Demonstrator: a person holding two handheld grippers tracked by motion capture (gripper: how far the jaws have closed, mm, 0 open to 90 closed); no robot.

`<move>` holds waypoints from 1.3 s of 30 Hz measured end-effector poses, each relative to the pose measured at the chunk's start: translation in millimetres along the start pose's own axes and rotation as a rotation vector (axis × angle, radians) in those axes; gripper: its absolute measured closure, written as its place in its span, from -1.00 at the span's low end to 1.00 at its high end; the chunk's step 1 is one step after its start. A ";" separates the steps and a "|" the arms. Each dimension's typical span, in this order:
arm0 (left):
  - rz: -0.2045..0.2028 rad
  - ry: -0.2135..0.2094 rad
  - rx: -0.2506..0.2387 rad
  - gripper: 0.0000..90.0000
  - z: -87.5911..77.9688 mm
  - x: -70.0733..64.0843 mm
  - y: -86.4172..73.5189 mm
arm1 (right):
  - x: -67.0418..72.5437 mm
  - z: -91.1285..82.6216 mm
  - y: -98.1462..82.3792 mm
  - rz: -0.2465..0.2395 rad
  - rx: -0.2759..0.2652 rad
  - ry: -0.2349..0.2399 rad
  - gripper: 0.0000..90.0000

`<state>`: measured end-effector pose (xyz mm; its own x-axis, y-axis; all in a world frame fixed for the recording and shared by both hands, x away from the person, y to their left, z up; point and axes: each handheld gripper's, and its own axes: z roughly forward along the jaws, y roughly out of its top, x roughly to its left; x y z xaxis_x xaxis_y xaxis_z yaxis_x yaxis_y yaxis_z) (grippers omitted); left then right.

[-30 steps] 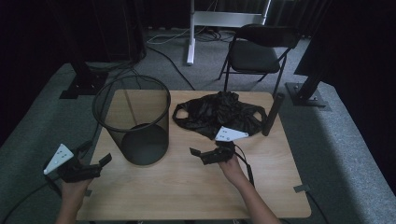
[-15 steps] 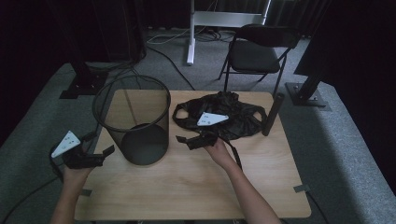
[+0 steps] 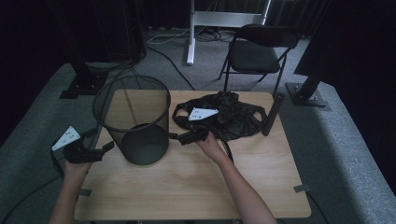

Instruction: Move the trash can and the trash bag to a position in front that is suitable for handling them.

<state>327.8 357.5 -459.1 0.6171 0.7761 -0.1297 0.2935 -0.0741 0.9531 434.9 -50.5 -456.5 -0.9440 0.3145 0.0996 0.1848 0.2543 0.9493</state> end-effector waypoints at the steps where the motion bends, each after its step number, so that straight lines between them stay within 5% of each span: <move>1: 0.004 0.001 0.005 -1.00 1.3 -0.4 -0.1 | -0.5 1.6 0.8 0.007 0.004 0.018 -0.69; 6: 0.002 -0.027 -0.002 -1.00 3.3 -0.3 -1.0 | 3.2 12.6 4.4 -0.016 0.031 0.064 -0.68; 10: -0.003 -0.044 -0.003 -1.00 3.7 0.2 -1.7 | 2.4 17.8 4.5 0.020 0.024 0.098 -0.70; 21: 0.012 -0.111 0.017 -1.00 10.3 -6.6 -2.3 | 5.8 18.6 6.9 -0.001 0.036 0.089 -0.69; 39: 0.022 -0.118 0.017 -1.00 10.9 -18.4 -3.8 | 17.2 10.7 6.0 -0.007 0.058 0.073 -0.69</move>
<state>323.3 336.7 -463.4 0.7048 0.6953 -0.1407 0.2901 -0.1015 0.9516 422.7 -33.8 -452.3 -0.9625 0.2451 0.1163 0.1914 0.3099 0.9313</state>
